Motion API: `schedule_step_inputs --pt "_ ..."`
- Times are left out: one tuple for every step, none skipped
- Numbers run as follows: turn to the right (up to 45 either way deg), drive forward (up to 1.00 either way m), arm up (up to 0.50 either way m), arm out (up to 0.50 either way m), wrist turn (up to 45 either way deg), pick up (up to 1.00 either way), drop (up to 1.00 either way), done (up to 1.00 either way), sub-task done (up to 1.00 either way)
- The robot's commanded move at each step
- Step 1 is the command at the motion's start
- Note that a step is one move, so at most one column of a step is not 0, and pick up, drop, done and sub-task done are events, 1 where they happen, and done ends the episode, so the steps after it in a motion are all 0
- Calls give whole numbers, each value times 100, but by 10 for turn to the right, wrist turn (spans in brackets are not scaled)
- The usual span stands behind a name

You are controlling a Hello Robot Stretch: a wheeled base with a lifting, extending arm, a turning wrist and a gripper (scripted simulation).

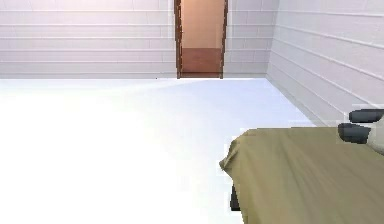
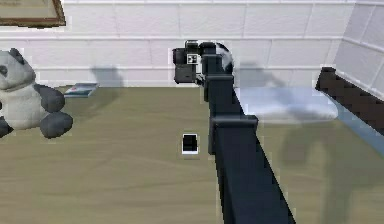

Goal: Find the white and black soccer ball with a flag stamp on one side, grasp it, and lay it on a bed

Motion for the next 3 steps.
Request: schedule_step_inputs --pt "0 0 -4 0 0 0 0 0 0" --pt "0 0 -32 0 0 0 0 0 0" --pt "0 0 0 0 0 0 100 0 0"
